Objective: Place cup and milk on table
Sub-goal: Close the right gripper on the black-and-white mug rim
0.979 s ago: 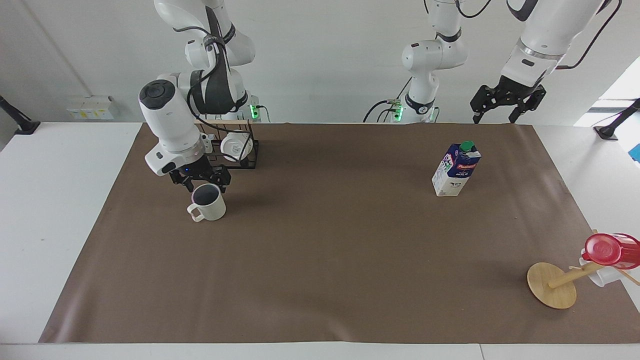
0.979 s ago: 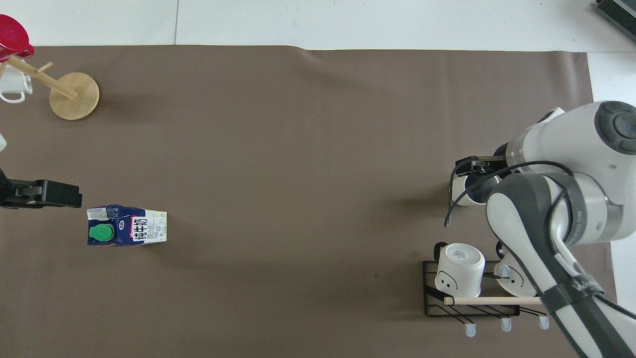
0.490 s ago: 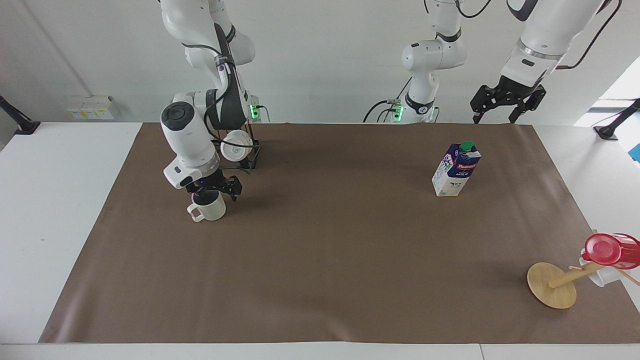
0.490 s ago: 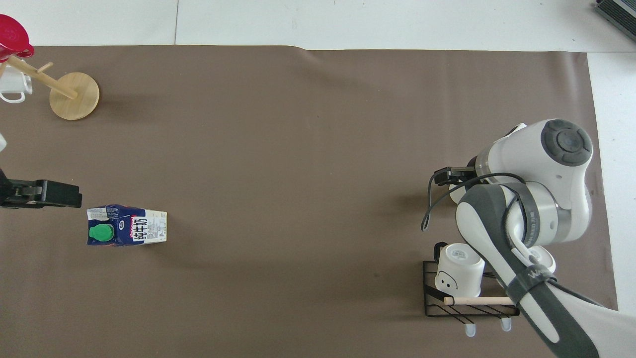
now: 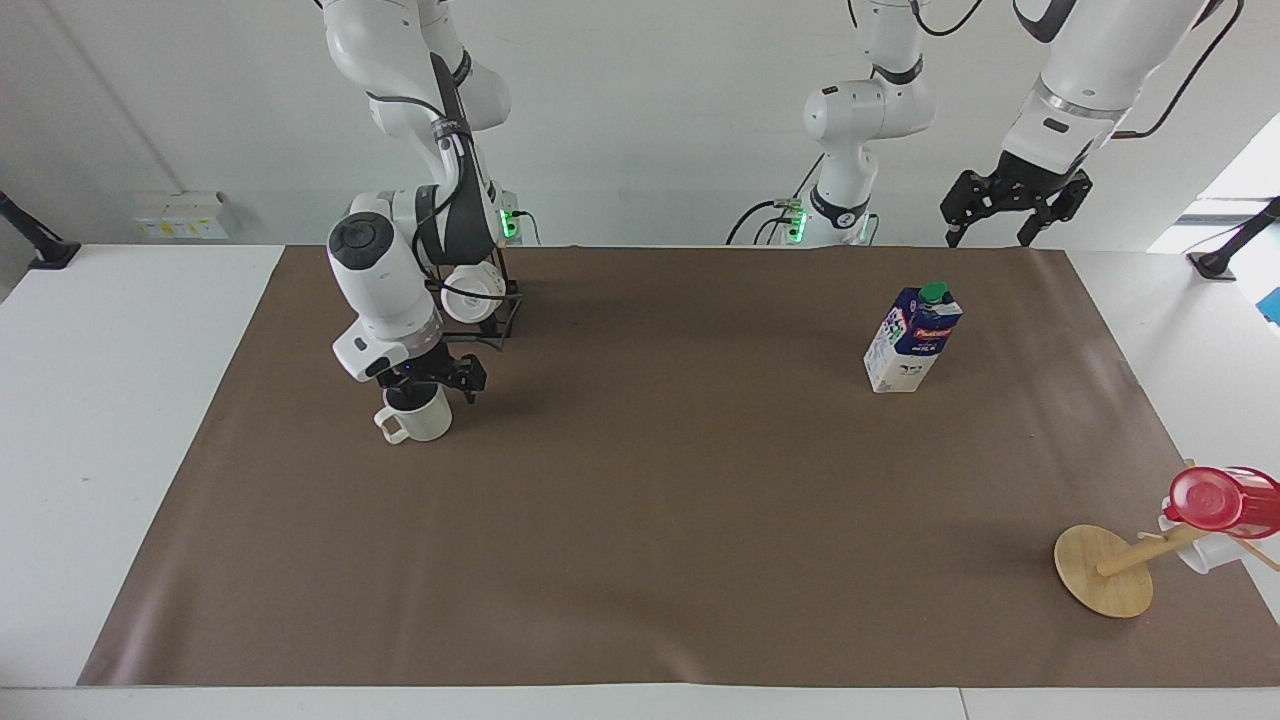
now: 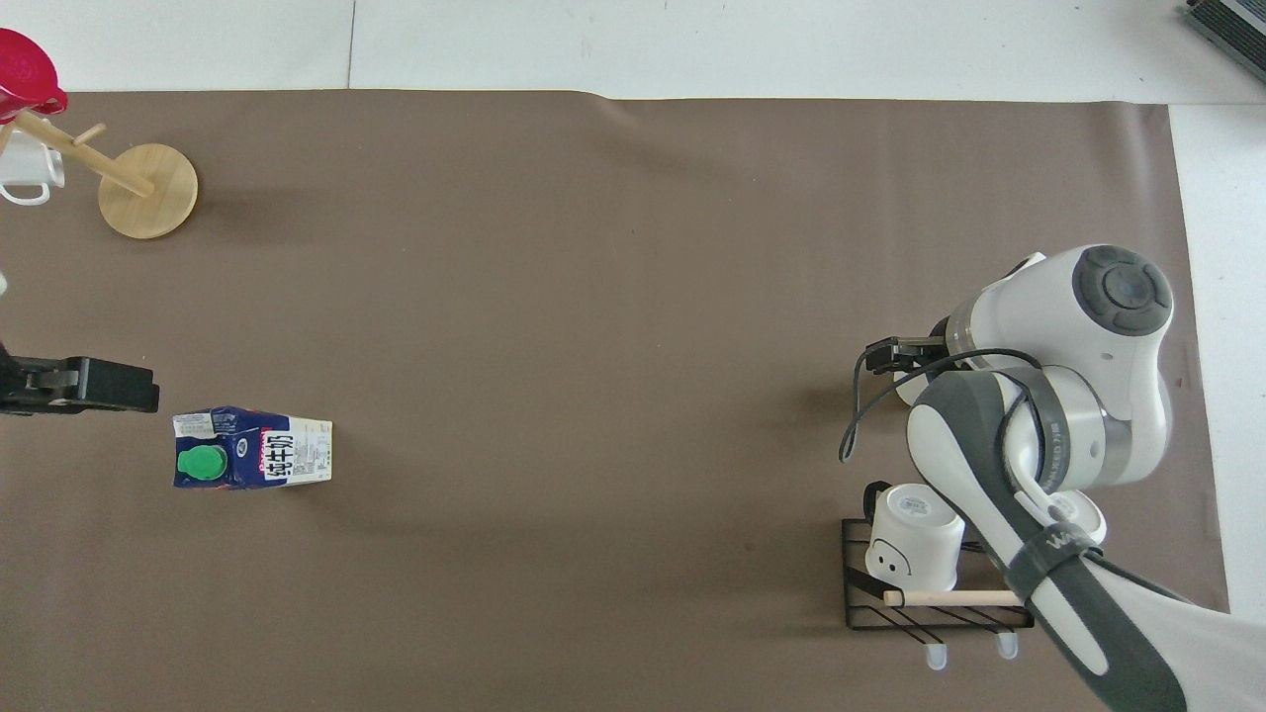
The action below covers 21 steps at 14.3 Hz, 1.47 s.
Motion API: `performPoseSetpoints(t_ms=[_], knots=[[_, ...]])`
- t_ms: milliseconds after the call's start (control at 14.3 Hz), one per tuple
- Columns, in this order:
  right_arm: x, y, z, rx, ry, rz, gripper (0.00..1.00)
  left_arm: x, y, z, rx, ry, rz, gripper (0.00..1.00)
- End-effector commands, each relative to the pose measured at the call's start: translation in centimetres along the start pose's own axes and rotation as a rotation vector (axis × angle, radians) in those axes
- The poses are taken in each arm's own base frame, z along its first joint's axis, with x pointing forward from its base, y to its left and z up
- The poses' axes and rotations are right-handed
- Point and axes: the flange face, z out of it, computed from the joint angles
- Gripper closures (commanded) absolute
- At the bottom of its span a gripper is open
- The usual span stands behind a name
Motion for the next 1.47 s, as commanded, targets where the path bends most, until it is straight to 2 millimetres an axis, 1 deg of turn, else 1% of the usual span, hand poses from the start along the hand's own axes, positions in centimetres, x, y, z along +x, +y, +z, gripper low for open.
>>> performPoseSetpoints(t_ms=[0, 70, 140, 280, 559, 699, 769, 1189, 1399], knots=[[0.2, 0.31, 1.07, 0.015, 0.011, 0.024, 0.0, -0.2, -0.68, -0.6, -0.009, -0.006, -0.019, 0.0], [0.19, 0.31, 1.09, 0.014, 0.01, 0.021, 0.0, -0.2, -0.68, -0.6, -0.009, -0.006, -0.019, 0.0], [0.2, 0.39, 1.09, 0.014, 0.01, 0.021, 0.06, -0.2, -0.61, -0.6, -0.009, -0.006, -0.018, 0.0], [0.2, 0.39, 1.09, 0.014, 0.01, 0.019, 0.35, -0.2, -0.68, -0.6, -0.009, -0.006, -0.019, 0.0], [0.24, 0.65, 1.17, 0.014, 0.008, 0.022, 0.75, -0.2, -0.68, -0.6, -0.009, -0.006, -0.019, 0.0], [0.24, 0.65, 1.17, 0.014, 0.008, 0.027, 0.97, -0.2, -0.68, -0.6, -0.009, -0.006, -0.019, 0.0], [0.3, 0.73, 1.19, 0.014, 0.008, 0.033, 1.0, -0.2, -0.68, -0.6, -0.009, -0.006, -0.019, 0.0], [0.49, 0.7, 1.0, 0.015, 0.014, 0.034, 1.0, -0.2, -0.68, -0.6, -0.009, -0.006, -0.019, 0.0], [1.05, 0.93, 0.81, 0.025, 0.019, 0.057, 1.0, -0.22, -0.68, -0.59, -0.009, -0.007, -0.019, 0.0]])
